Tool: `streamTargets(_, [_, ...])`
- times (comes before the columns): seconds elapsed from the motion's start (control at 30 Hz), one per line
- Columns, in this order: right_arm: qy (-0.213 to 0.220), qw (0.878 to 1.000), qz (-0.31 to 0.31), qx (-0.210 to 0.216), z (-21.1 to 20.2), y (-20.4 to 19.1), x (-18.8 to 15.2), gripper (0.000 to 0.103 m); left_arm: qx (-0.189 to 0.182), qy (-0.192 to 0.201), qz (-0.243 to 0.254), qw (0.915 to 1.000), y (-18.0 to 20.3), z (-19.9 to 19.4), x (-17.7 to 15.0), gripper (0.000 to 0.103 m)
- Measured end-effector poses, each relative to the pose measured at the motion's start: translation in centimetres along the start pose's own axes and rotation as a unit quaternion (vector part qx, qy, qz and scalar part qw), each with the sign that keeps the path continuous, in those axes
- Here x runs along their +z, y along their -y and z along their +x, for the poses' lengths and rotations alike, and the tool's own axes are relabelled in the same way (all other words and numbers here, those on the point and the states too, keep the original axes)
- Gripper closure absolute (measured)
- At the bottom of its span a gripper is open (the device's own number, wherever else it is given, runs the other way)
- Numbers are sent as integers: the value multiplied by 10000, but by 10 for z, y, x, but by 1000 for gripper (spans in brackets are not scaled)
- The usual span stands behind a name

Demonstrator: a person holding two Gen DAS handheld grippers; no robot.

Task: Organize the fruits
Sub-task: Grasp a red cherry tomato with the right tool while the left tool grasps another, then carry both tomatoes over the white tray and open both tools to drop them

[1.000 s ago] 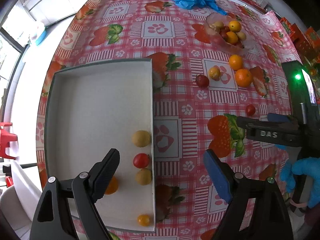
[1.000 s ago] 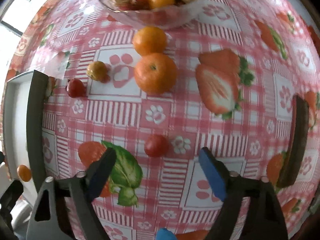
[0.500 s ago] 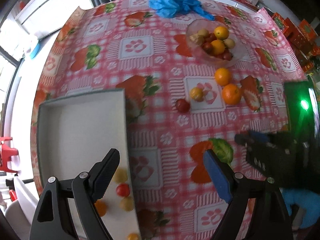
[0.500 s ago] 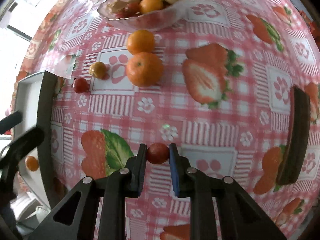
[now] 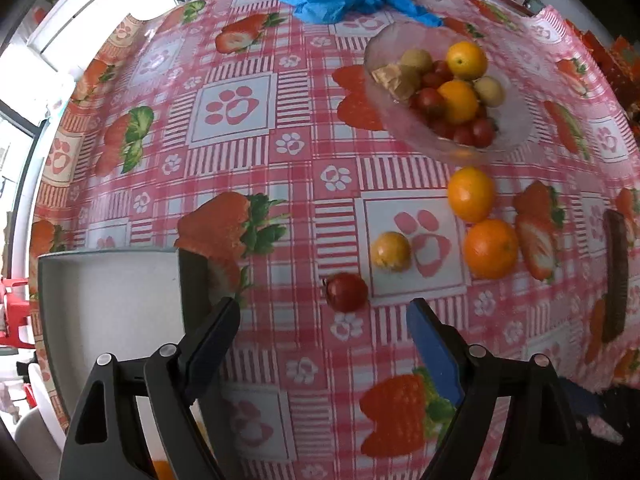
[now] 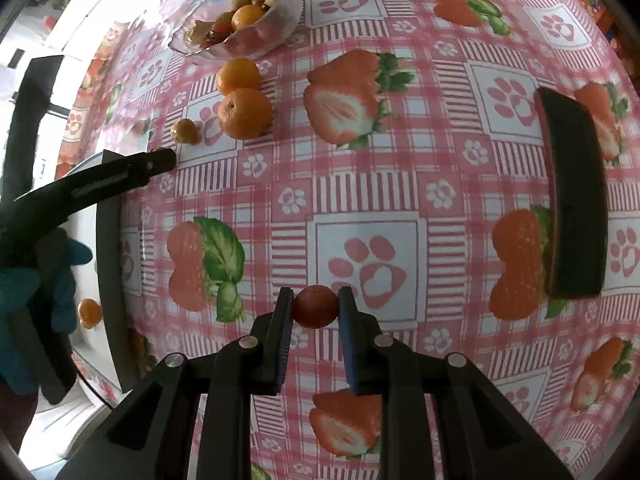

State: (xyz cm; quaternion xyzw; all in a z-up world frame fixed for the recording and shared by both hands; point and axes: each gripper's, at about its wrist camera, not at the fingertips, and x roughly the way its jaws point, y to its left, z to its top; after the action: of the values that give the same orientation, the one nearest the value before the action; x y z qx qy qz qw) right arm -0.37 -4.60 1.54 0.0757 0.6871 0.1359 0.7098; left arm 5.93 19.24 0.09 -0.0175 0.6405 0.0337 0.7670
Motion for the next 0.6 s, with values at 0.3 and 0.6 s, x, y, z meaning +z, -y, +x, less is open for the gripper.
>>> streamTargets(0.3, [-18, 10000, 87, 33, -7, 7, -9, 79, -120, -154, 43, 9998, 6, 15, -3, 76])
streamTargets(0.6, [-73, 9999, 80, -32, -9, 9, -20, 79, -309, -101, 143, 9994, 18, 4, -26, 78])
